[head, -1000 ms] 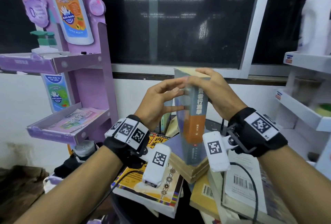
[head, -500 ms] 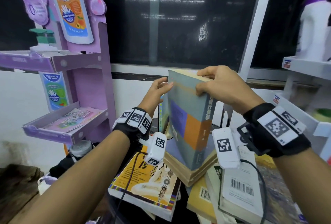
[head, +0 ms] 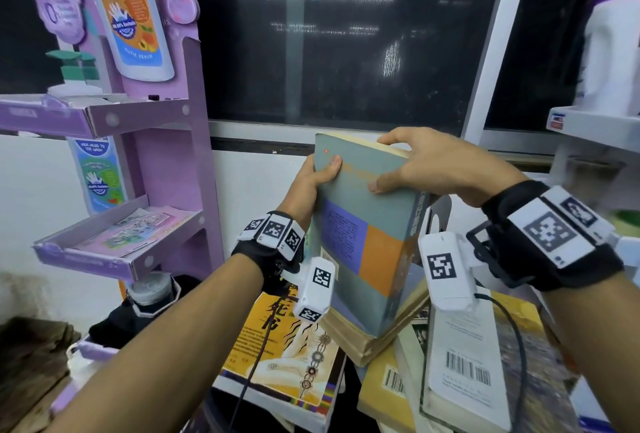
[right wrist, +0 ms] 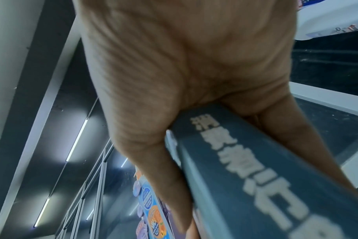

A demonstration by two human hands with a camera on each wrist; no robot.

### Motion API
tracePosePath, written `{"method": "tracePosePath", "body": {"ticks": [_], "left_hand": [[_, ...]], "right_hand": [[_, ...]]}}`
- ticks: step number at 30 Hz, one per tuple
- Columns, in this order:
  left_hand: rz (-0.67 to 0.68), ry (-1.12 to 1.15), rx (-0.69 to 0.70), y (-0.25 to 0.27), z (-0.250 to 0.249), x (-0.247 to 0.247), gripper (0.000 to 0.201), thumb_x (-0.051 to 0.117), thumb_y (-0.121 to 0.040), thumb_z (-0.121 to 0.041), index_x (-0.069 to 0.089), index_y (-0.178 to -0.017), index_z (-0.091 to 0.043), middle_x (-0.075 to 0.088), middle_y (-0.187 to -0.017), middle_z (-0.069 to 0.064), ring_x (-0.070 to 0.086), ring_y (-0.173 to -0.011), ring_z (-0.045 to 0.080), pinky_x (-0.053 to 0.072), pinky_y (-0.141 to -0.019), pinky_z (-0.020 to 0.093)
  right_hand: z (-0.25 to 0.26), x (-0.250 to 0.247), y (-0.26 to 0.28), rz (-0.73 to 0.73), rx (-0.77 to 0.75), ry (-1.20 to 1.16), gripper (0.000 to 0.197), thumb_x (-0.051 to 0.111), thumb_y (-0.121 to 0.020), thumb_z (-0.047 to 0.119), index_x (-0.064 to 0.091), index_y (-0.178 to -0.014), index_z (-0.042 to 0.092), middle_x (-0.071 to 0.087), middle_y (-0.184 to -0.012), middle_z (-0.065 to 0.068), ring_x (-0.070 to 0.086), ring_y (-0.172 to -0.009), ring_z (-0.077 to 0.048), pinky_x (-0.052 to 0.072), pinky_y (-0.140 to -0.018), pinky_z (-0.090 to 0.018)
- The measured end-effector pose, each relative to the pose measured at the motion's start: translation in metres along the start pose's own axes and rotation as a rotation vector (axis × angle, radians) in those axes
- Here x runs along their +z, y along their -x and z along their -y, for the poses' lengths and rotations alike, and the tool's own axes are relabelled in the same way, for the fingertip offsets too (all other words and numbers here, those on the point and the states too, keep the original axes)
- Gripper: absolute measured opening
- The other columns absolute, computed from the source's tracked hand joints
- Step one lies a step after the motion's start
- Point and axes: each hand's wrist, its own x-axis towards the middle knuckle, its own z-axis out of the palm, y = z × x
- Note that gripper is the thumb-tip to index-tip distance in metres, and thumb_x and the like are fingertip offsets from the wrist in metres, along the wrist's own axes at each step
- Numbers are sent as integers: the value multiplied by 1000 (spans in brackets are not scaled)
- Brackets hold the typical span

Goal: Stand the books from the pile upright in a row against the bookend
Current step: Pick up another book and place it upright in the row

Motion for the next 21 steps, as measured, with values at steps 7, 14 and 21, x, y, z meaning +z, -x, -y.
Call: {"method": "tracePosePath", "body": {"ticks": [7,14,21], "left_hand": [[36,-50,-22,-13,2,3,43,56,-94,-26,50,-131,-4,64,-124,14,67,-99,20,55,-78,26],[13,-219,-67,-33,14,1,43,55,-84,-46,59,-118,-20,67,-104,-4,63,-94,12,46,-88,32],[-16,-435,-138,-59,52,9,34,52,-97,-23,57,-128,-11,59,-117,1,52,-107,14,37,-85,26]], "right_hand": [[-15,-1,-7,-131,-7,-75,57,83,-73,28,60,-126,30,63,-106,-4,61,-84,-15,46,-58,-27],[-37,-18,-18,-239,16,-76,52,86,-68,30,67,-117,29,63,-110,-8,57,-104,-23,50,-80,-34],[-65,-40,-21,-286,47,-42,45,85,-71,26,68,-112,28,63,-104,-4,60,-94,-22,47,-73,-32]]}}
